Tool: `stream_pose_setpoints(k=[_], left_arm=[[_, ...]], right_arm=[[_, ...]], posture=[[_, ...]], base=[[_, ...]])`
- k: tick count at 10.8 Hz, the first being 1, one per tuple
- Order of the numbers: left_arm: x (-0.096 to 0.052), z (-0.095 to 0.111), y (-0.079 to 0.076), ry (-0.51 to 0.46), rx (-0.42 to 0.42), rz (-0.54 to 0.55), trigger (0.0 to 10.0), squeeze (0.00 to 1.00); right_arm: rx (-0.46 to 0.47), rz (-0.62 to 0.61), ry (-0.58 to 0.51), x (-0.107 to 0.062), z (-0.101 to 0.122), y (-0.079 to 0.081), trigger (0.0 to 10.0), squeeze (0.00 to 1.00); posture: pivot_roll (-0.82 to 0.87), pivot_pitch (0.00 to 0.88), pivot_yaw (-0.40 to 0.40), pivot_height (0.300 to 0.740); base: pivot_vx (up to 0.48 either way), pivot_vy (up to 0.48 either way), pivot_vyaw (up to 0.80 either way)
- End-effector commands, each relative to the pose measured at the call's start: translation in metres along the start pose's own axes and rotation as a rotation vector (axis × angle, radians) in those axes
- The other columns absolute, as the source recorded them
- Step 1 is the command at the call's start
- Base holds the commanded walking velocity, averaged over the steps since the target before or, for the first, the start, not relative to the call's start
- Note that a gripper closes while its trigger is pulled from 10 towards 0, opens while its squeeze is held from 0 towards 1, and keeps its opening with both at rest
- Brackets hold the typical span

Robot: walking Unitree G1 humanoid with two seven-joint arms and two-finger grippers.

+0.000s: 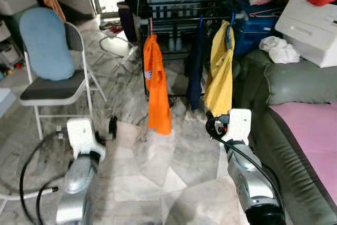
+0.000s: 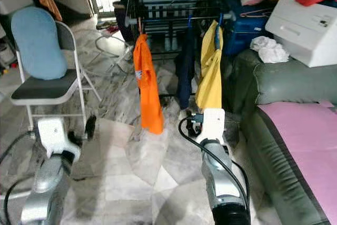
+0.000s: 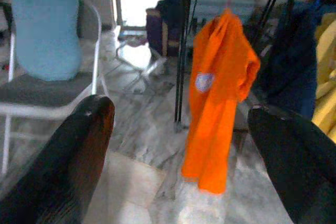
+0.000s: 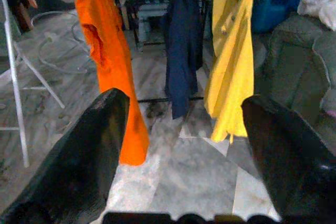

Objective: Hang hanger

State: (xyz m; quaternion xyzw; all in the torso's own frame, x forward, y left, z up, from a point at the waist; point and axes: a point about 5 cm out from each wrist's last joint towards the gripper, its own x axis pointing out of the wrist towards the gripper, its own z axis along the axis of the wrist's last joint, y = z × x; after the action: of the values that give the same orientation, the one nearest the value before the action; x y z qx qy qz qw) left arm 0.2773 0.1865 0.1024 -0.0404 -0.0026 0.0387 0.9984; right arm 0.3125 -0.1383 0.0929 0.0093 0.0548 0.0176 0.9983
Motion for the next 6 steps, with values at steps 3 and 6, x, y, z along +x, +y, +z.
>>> stream_pose_setpoints(k=[3,6], left_arm=[[0.0,0.008,-0.001,-0.035,0.022,-0.004,10.0,0.0],[0.0,0.012,-0.002,-0.048,0.041,-0.038,10.0,0.0]], right_arm=[[-0.053,-0.029,-0.063,0.008,0.017,-0.01,10.0,0.0],[-0.082,-0.054,-0.091,0.005,0.022,-0.016,10.0,1.0]], posture=[[-0.03,0.0,0.062,0.74],[-0.03,0.0,0.06,0.74]], base=[[0.0,0.0,0.0],[0.0,0.0,0.0]])
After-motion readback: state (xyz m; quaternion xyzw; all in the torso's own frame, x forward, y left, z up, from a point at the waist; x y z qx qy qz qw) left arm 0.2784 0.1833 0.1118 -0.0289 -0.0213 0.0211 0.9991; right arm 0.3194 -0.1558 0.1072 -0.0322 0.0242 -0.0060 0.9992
